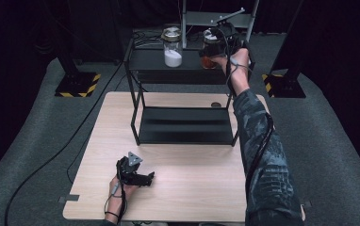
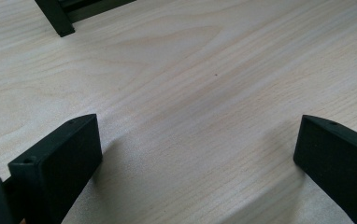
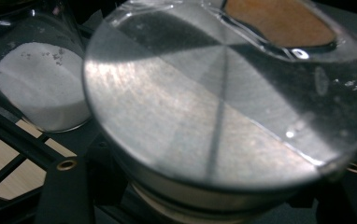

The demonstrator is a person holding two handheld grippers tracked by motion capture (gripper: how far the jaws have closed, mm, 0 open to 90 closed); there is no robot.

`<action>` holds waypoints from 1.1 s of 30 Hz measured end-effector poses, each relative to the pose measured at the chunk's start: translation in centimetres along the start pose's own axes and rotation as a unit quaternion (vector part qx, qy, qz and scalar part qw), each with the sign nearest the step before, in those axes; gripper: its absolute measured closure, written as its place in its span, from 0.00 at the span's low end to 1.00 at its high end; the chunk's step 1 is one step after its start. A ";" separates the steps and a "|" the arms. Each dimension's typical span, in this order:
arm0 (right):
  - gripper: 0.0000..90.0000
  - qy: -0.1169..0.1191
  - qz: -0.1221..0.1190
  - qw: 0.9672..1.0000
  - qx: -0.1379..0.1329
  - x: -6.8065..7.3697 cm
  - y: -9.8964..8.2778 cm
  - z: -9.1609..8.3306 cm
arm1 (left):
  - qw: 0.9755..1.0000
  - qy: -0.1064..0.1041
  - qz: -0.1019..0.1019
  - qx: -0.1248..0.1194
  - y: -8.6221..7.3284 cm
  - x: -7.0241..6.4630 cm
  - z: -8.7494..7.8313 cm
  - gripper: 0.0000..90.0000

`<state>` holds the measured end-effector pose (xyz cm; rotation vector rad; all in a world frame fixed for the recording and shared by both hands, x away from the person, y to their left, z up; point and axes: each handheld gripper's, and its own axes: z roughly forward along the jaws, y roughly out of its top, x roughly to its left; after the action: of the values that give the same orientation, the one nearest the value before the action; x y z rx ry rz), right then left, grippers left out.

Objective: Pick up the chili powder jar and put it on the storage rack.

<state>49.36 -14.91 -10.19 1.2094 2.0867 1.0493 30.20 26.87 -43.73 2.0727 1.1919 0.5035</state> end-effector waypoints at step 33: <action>0.16 0.000 0.023 1.000 0.005 -0.1 -0.2 0.3 | 1.000 0.000 0.000 0.000 0.0 0.0 0.0 0.01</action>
<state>49.51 -15.00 -10.52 1.2677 2.0755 1.0594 30.20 26.87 -43.72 2.0730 1.1917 0.5035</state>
